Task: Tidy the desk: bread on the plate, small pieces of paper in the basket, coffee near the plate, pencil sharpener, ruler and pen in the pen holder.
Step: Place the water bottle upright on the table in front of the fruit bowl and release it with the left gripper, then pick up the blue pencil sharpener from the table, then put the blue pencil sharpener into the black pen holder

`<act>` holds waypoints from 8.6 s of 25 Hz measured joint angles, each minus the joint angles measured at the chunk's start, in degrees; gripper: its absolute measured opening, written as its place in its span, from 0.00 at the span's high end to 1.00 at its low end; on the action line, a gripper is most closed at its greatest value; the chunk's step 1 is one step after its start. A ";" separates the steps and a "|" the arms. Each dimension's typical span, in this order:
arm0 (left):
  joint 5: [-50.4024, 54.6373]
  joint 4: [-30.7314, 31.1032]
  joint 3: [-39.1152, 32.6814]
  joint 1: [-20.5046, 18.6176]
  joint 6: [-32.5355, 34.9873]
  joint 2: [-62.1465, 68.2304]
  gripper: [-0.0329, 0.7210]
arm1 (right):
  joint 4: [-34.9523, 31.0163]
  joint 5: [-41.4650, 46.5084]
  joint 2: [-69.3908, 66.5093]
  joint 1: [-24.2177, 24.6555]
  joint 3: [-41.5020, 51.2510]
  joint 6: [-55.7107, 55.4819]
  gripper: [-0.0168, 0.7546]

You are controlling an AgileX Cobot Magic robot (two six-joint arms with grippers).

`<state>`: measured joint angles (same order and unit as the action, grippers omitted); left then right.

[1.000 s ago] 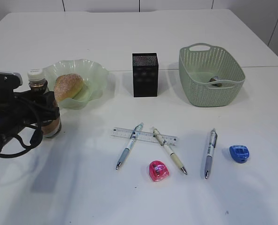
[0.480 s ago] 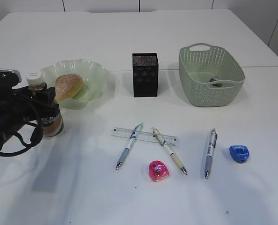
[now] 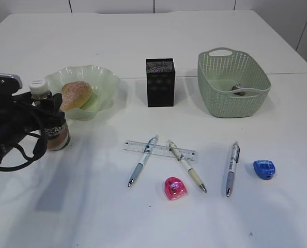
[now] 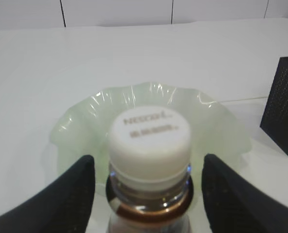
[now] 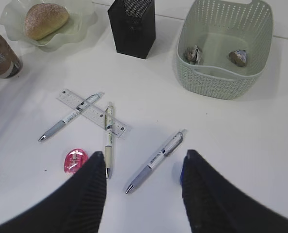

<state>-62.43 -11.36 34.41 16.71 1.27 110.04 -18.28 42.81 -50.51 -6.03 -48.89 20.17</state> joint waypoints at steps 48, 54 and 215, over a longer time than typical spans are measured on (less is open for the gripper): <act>93.99 2.90 2.24 0.00 2.78 -45.39 0.30 | -0.98 3.16 -3.32 0.00 0.00 0.70 0.45; 102.07 3.03 2.24 0.00 2.78 -46.67 0.30 | -1.11 3.38 -6.85 0.00 0.00 0.59 0.45; 102.19 0.13 2.32 0.00 2.78 -46.67 0.39 | 12.71 -2.60 -64.32 -8.64 -54.02 -15.01 0.55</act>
<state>39.76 -11.23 36.73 16.71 4.05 63.36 -5.57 40.21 -114.83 -14.67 -102.91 5.15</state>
